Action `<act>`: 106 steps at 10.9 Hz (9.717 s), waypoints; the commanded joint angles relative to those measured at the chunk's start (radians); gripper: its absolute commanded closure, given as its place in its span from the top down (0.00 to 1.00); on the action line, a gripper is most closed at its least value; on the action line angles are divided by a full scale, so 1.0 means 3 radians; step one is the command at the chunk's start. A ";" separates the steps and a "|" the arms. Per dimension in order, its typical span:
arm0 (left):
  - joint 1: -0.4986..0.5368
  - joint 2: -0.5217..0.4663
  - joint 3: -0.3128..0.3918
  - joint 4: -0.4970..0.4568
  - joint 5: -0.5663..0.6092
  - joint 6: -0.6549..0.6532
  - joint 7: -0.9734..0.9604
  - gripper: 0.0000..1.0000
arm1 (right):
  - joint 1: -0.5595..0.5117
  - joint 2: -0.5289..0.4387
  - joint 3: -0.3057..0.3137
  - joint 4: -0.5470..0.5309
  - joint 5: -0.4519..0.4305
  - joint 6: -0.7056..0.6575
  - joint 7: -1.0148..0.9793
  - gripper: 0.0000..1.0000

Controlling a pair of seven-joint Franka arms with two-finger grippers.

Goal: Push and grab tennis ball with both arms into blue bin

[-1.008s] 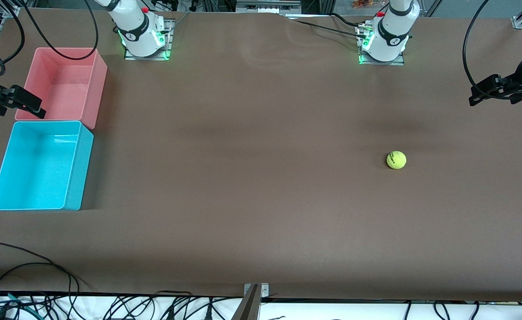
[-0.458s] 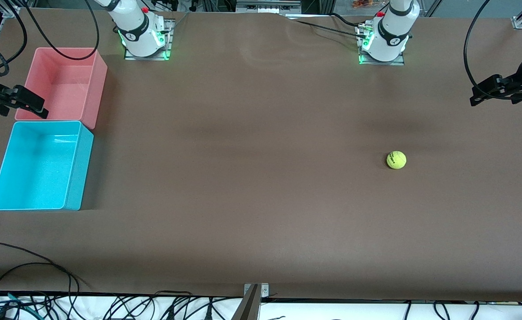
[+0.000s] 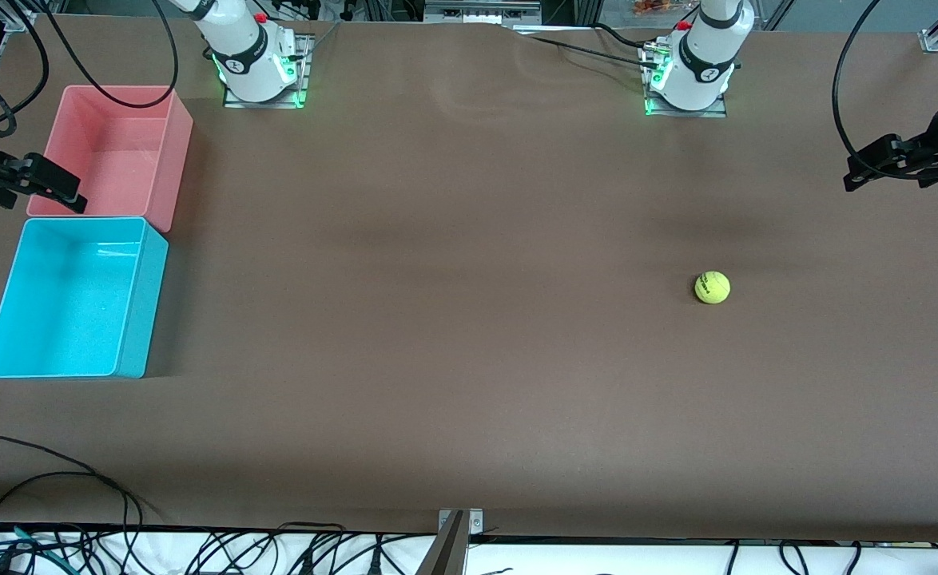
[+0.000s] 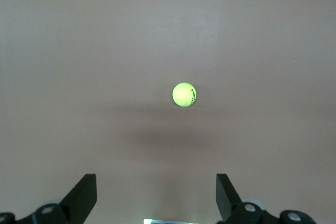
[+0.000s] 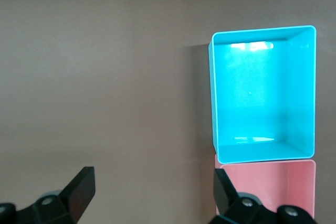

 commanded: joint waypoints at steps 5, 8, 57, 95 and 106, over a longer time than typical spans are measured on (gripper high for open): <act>0.0014 -0.0039 0.0001 -0.0209 -0.0063 0.0409 0.0108 1.00 | 0.0006 0.0032 -0.0005 0.0106 0.0040 -0.0070 0.0042 1.00; 0.0034 -0.0070 0.0006 -0.0566 -0.0048 0.0909 0.0108 1.00 | 0.0006 0.0032 -0.0005 0.0106 0.0040 -0.0059 0.0042 1.00; 0.0269 0.0732 0.0098 -0.2439 -0.0053 0.3407 0.5027 0.00 | 0.0021 0.0186 -0.0005 0.0101 0.0040 0.0063 0.0037 1.00; -0.0109 0.0314 0.0011 -0.2306 -0.0820 0.3030 0.4148 0.98 | 0.0194 0.1039 0.0005 0.0075 0.0045 0.0624 0.0042 1.00; 0.0137 0.0293 0.0037 -0.2337 -0.0851 0.3545 0.4071 1.00 | 0.0165 0.2246 -0.0016 -0.0072 -0.0221 0.2256 0.0037 1.00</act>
